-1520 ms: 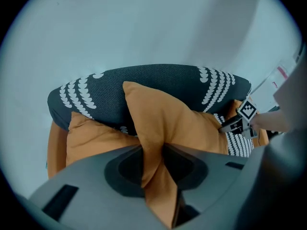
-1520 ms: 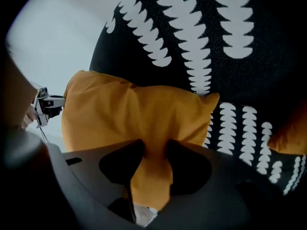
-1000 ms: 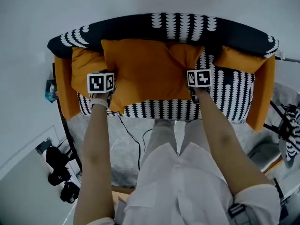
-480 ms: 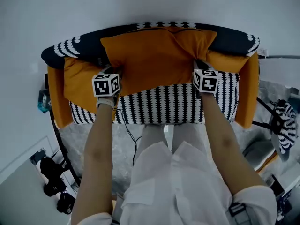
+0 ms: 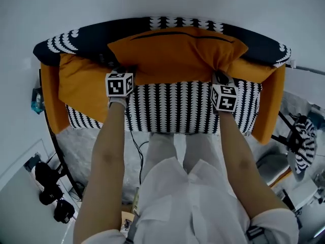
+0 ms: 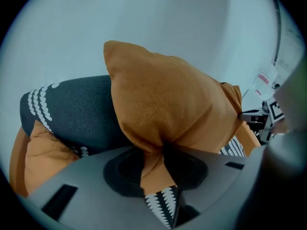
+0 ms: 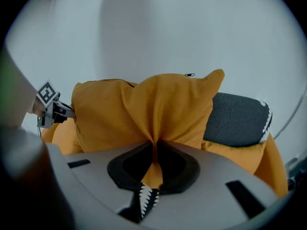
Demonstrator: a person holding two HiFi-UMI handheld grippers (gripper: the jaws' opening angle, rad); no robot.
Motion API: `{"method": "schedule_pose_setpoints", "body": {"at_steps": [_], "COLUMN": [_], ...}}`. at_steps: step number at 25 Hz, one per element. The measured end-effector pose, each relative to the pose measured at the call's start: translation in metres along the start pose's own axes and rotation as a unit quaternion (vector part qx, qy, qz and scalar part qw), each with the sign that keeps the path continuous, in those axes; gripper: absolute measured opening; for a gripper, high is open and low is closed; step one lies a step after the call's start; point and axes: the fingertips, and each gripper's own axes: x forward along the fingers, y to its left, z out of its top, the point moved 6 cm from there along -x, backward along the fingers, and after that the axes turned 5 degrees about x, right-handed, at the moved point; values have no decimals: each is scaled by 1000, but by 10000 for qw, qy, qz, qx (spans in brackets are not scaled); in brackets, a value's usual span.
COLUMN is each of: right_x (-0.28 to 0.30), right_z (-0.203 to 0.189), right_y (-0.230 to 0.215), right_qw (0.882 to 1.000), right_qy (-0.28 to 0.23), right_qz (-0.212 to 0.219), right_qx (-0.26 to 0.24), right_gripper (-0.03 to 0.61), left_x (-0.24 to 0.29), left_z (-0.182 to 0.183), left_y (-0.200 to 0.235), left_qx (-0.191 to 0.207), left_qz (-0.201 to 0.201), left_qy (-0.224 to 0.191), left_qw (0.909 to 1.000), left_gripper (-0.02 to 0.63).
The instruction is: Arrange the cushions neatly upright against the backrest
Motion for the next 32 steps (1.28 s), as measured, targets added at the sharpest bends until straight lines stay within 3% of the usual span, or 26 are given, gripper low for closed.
{"method": "schedule_pose_setpoints", "body": {"at_steps": [5, 15, 27, 32], "right_x": [0, 8, 17, 8], "right_z": [-13, -6, 4, 9], "right_y": [-1, 4, -5, -5], "right_qw": [9998, 9982, 9905, 9834], "right_qy": [212, 510, 1306, 1785], "right_qz": [13, 45, -135, -266], "right_qx": [54, 311, 412, 157], "right_gripper": [45, 58, 98, 143], "left_x": [22, 37, 26, 2], "left_z": [-5, 13, 5, 0], "left_y": [6, 25, 24, 23], "left_qx": [105, 414, 274, 16], "left_qz": [-242, -113, 76, 76], "left_qy": [230, 739, 751, 545], "left_qw": [9994, 9963, 9968, 9985], "left_gripper": [126, 152, 200, 219]}}
